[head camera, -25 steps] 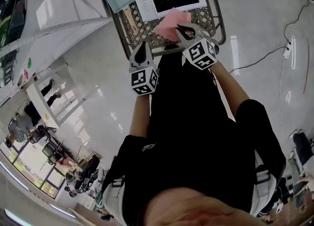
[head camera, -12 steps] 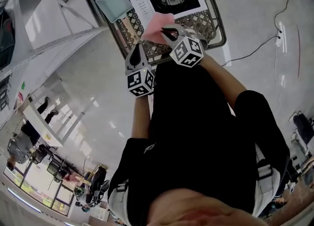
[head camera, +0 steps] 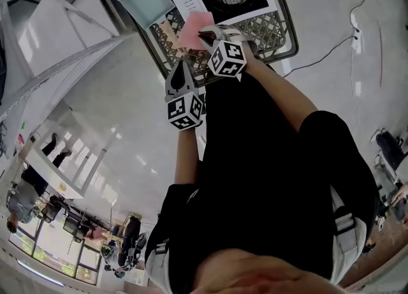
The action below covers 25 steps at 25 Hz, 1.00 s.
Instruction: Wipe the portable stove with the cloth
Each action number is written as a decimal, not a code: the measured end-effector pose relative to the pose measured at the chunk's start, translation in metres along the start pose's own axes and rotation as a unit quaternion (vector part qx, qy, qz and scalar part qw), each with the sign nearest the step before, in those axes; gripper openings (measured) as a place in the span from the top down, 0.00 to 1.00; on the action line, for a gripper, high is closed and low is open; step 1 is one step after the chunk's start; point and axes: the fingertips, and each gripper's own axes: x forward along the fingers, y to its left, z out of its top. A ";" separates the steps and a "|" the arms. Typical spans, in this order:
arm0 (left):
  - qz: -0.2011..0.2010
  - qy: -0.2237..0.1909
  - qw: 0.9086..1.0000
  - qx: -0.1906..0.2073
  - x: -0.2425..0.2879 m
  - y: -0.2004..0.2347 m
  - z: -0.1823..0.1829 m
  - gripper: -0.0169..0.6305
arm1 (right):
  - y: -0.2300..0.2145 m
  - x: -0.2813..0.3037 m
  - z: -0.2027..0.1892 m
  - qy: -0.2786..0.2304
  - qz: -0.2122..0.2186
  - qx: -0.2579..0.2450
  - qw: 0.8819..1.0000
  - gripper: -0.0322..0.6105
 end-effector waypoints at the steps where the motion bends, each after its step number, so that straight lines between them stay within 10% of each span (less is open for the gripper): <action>1: 0.009 -0.002 1.000 -0.005 -0.002 0.002 0.000 0.97 | 0.001 0.004 0.000 0.002 0.007 -0.002 1.000 0.90; 13: 0.088 -0.013 0.994 -0.063 0.010 -0.002 -0.015 0.98 | 0.014 0.038 -0.032 0.041 0.099 -0.077 0.991 0.79; 25: 0.119 -0.002 0.991 -0.066 0.029 -0.005 -0.033 0.97 | 0.011 0.034 -0.038 0.006 0.087 -0.061 0.994 0.80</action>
